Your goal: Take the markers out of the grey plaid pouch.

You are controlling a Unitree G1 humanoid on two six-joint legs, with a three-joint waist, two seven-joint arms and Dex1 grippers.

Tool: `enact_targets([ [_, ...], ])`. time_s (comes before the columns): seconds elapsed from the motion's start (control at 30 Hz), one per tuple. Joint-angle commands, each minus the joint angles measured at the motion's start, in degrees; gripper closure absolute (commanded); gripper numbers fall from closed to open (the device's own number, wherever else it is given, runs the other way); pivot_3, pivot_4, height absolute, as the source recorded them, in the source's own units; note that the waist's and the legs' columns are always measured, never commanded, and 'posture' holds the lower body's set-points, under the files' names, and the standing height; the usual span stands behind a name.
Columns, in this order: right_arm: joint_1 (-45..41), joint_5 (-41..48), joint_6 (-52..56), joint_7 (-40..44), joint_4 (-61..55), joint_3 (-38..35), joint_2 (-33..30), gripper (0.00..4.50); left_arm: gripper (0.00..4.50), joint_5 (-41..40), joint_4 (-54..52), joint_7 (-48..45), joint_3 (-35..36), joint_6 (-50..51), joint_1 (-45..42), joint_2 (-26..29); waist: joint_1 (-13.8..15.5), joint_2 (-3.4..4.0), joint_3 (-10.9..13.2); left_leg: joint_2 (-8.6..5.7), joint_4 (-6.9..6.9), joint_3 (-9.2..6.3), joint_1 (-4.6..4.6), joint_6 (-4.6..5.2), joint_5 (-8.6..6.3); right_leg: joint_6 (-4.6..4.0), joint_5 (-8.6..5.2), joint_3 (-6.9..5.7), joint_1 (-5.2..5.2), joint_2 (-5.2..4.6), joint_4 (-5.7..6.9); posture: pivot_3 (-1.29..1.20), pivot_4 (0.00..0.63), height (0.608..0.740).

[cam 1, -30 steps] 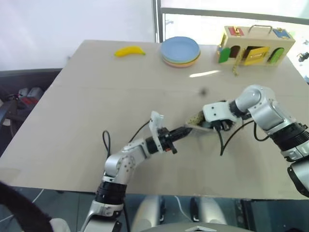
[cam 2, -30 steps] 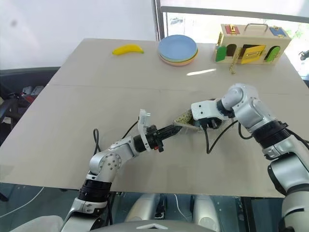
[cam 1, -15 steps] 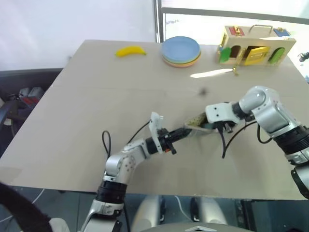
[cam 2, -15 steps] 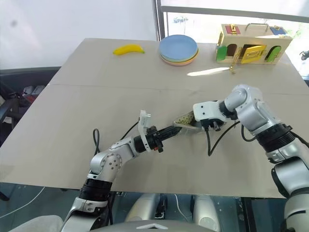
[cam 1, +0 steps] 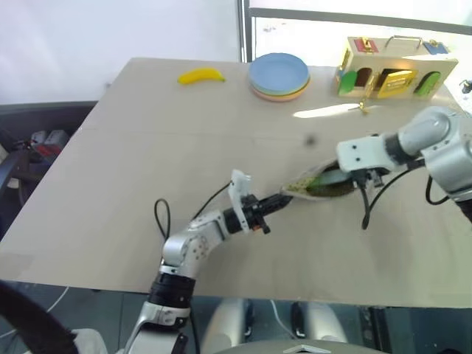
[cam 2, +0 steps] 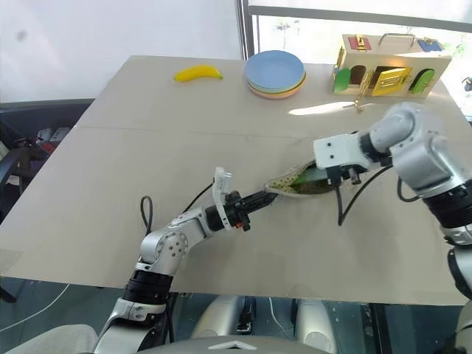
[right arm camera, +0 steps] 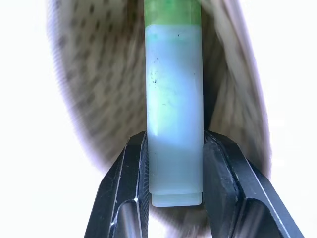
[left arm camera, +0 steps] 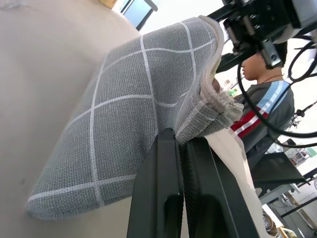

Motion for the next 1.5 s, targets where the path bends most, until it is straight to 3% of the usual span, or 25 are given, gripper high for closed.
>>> enact_targets([
  [0.03,-1.3,1.5,1.2,2.0,-3.2,-4.0,-2.4,3.57,4.5,0.3,-0.1,-0.1,0.3,-0.5,0.2,-0.3,0.0,0.0,0.0,0.0,0.0,0.0,0.0,0.0,0.0,0.0,0.0,0.0,0.0,0.0,0.0,0.0,0.15,0.74],
  [0.3,4.7,14.4,12.9,5.7,-9.9,-14.6,-12.1,3.57,4.5,0.2,0.3,0.3,2.1,-0.9,0.2,-0.1,0.1,-0.02,0.0,0.0,-0.02,-0.04,-0.02,0.01,-0.01,0.0,0.0,-0.03,0.01,-0.11,-0.03,0.0,0.15,0.74],
  [0.53,22.2,23.4,20.9,2.6,-9.2,-26.5,-22.6,3.57,4.5,-0.2,-0.1,0.6,3.4,-0.9,0.7,0.1,0.0,-0.01,0.0,0.02,-0.11,-0.05,-0.03,0.04,-0.04,-0.02,-0.01,-0.04,0.01,-0.2,-0.08,0.0,0.15,0.74],
  [0.63,32.8,22.3,18.4,-3.5,-2.9,-31.8,-20.6,3.57,4.5,-0.2,-0.1,0.8,3.8,-1.0,0.9,-0.3,0.1,0.0,0.0,0.05,-0.11,-0.01,0.04,0.05,-0.04,-0.02,-0.01,0.01,0.04,-0.19,-0.04,0.0,0.15,0.74],
  [0.73,38.9,21.9,14.5,-7.1,1.0,-32.5,-17.2,3.57,4.5,-0.4,-0.3,1.1,3.7,-0.6,1.1,-0.8,0.2,0.01,0.0,0.05,-0.09,-0.01,0.03,0.04,-0.04,-0.02,-0.01,0.0,0.05,-0.2,-0.01,0.0,0.15,0.74],
  [0.9,39.1,17.6,5.3,-13.9,10.2,-29.4,-12.0,3.57,4.5,-0.3,-0.6,0.9,3.0,-0.1,1.1,-1.0,0.2,0.15,0.0,0.02,-0.06,0.05,0.06,0.04,-0.02,0.0,0.0,0.04,0.04,-0.13,0.04,0.0,0.15,0.74],
  [0.93,39.0,17.4,4.0,-14.5,11.5,-29.2,-11.4,2.77,4.5,-0.2,-0.7,0.8,2.9,-0.1,1.2,-1.0,0.2,0.16,0.0,-0.01,-0.04,0.05,0.05,0.04,-0.02,0.0,0.0,0.02,0.04,-0.13,0.06,0.0,0.15,0.74],
  [1.0,39.2,17.9,3.1,-14.4,12.7,-29.4,-11.2,2.26,4.5,-0.2,-0.7,0.6,2.8,-0.1,1.3,-1.0,0.2,0.17,0.0,-0.02,-0.03,0.04,0.06,0.04,-0.01,0.0,0.0,0.0,0.06,-0.1,0.06,0.0,0.15,0.74],
  [1.13,39.7,19.6,5.5,-12.9,11.6,-30.8,-13.1,0.61,4.5,-0.3,-0.4,0.5,3.2,-0.1,1.2,-0.8,0.2,0.16,0.0,-0.03,0.0,0.05,0.06,0.04,-0.01,0.01,0.0,0.0,0.08,-0.06,0.05,0.0,0.15,0.74],
  [1.23,40.1,23.7,9.8,-9.6,4.2,-32.8,-15.5,0.61,4.5,-0.2,0.1,0.6,3.7,-0.6,1.1,-0.9,0.2,0.2,0.0,-0.03,0.01,0.04,0.06,0.05,-0.01,0.01,0.0,-0.01,0.1,-0.04,0.06,0.0,0.15,0.74],
  [1.4,29.1,31.3,16.3,-13.4,-6.7,-31.6,-8.8,0.61,4.5,-0.3,-0.1,0.7,3.9,-0.5,1.1,-1.2,-0.3,0.12,0.1,0.09,0.04,0.04,0.14,0.04,-0.01,0.01,0.0,0.12,0.12,0.12,0.06,0.0,0.15,0.74],
  [1.5,24.7,35.2,20.3,-13.8,-11.4,-28.8,-4.6,2.18,4.5,0.0,-0.1,0.6,3.5,-0.7,1.0,-1.5,0.7,0.01,0.1,0.16,0.06,-0.01,0.11,0.04,-0.01,0.0,0.0,0.06,0.12,0.19,0.06,0.0,0.15,0.74],
])
